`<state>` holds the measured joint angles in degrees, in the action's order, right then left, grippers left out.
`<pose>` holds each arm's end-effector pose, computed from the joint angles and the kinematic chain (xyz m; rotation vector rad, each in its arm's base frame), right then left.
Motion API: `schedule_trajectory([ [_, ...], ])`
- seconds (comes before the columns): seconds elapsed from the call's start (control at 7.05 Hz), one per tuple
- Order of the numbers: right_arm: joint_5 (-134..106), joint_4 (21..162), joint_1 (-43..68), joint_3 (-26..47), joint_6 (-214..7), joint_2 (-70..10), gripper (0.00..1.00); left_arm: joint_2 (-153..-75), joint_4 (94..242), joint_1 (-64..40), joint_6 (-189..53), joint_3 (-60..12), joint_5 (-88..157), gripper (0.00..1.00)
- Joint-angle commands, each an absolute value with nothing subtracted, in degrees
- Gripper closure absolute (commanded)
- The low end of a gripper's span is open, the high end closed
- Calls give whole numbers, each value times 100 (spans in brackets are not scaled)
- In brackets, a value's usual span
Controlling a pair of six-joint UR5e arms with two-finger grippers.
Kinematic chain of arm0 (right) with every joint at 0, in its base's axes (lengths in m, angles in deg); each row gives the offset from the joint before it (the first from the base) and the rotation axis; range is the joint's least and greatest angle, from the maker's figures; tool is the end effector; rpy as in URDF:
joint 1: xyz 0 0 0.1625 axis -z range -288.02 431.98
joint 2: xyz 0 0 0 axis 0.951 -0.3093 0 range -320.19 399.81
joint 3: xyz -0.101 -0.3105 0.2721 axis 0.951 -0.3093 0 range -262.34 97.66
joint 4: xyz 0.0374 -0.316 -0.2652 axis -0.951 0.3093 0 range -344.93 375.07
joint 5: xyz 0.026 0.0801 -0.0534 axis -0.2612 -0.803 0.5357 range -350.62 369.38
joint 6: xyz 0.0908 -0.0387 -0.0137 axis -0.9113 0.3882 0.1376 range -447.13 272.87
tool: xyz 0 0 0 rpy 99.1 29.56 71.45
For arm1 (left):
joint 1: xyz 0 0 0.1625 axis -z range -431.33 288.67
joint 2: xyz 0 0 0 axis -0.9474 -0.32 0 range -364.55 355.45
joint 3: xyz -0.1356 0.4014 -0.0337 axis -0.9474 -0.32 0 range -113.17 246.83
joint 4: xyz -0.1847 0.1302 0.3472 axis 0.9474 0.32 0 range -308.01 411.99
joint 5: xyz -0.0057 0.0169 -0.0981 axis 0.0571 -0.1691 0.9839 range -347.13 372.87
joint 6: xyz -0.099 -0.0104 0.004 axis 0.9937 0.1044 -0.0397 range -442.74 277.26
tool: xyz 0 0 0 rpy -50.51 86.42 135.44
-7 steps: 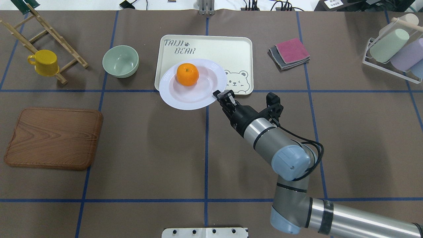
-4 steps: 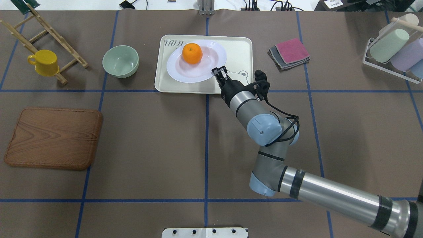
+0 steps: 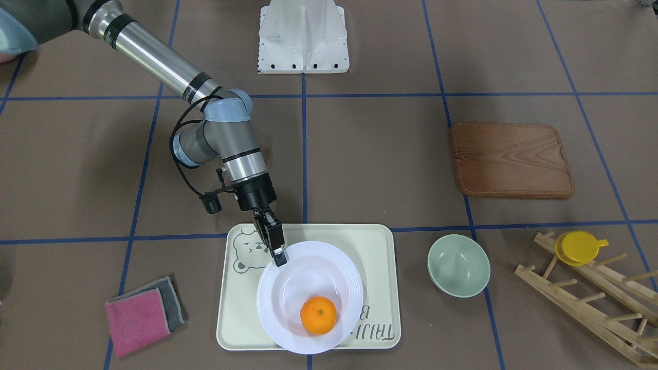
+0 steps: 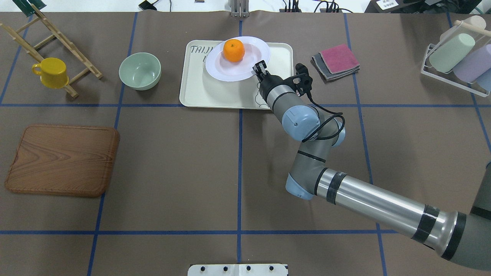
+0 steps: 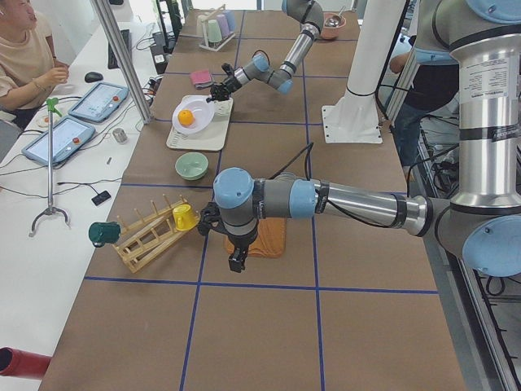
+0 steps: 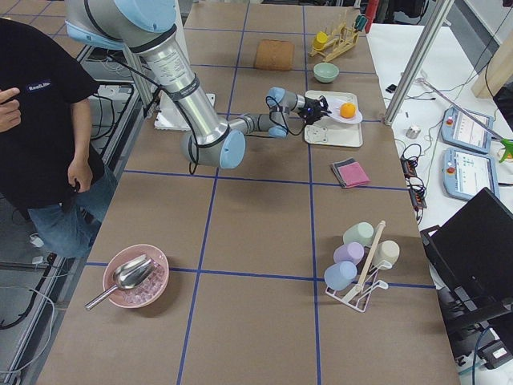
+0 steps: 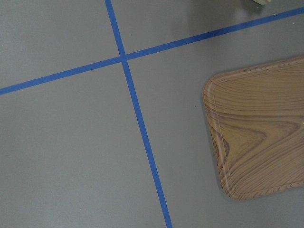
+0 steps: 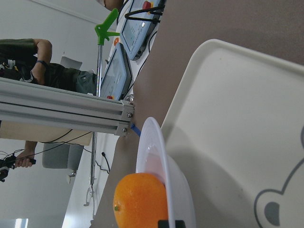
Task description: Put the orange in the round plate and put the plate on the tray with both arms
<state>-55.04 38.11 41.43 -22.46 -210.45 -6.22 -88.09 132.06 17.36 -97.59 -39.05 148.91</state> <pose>-0.5825 -0.5486 0.2903 0.3621 -1.5028 1.2158 -0.0516 -0.4395 0.5907 0.0865 0.8015 0.2631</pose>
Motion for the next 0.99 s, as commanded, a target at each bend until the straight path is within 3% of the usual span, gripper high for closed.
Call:
schedule_trajectory([
  [0.0,-5959,4202,4122,-1526,-20284,-921,0,-8814,13206,1735,-9759,-3899,14892,1],
  [0.57,-8031,7361,3632,559,-17842,-1424,0,-8796,13215,1735,-9768,-3899,14883,1],
  [0.85,-8571,8919,3420,1185,-16768,-1416,0,-8796,13233,1735,-9777,-3890,14857,1],
])
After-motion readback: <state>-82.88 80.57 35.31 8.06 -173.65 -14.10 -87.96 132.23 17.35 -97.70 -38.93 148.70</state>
